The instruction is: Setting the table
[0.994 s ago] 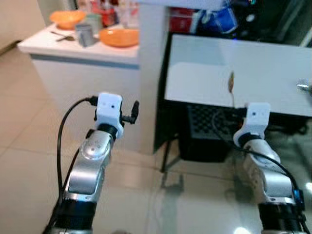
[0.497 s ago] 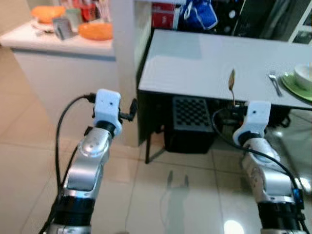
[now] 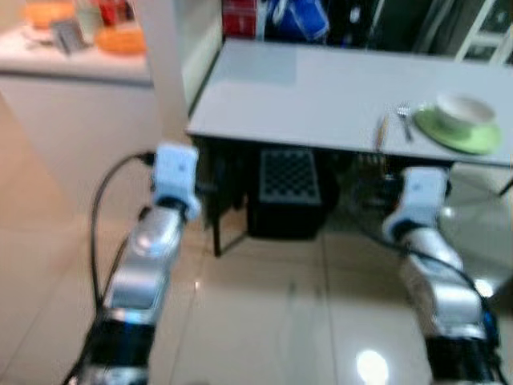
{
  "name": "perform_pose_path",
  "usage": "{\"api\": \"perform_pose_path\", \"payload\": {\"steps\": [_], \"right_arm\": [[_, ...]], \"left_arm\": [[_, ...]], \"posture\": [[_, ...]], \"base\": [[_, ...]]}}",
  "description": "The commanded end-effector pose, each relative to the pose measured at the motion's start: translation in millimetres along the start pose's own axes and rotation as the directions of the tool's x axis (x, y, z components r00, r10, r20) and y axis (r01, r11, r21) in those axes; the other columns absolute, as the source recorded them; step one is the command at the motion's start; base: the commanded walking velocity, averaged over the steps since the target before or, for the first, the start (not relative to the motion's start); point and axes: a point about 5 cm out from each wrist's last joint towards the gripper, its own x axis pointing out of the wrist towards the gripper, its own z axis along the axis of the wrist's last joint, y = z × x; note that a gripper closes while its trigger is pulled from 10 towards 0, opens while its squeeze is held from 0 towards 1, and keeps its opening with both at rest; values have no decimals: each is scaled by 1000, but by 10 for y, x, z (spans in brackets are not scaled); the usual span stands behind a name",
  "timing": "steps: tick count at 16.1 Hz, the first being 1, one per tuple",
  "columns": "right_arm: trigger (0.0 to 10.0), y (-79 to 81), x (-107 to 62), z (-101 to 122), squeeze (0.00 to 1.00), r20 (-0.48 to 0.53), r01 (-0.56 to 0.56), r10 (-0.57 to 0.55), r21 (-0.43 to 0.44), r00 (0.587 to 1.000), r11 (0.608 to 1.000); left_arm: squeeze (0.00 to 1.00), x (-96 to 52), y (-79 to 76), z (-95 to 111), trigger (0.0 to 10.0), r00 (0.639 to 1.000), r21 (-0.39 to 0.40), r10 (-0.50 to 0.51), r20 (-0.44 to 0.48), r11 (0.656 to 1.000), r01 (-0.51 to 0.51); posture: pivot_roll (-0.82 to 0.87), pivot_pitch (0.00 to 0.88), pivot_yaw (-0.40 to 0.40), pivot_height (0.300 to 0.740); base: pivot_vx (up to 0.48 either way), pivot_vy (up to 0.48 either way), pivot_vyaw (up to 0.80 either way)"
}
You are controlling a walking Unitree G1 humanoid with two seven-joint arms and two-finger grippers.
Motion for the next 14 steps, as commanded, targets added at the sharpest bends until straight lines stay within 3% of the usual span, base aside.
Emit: {"api": "perform_pose_path", "payload": {"steps": [1, 10, 14], "right_arm": [[10000, -71, -40, 29, 0, 14, 23, -23, -15, 1000, 1000], [10000, -80, -154, 21, 0, 21, 46, -46, -2, 999, 999], [10000, -27, -186, -7, 0, 12, 34, -34, -10, 999, 999]], "left_arm": [[0, -7, -46, -7, 10000, 1000, 3, -13, 2, 1000, 13], [0, -16, -207, -71, 10000, 999, -26, -51, -10, 998, 51], [0, -99, -315, -135, 10000, 995, -38, -93, -24, 995, 92]], "posture": [[52, 0, -16, 740], [14, 0, -6, 740], [4, 0, -10, 740]], "base": [[0, -337, 0], [0, -340, 0], [0, -340, 0]]}}
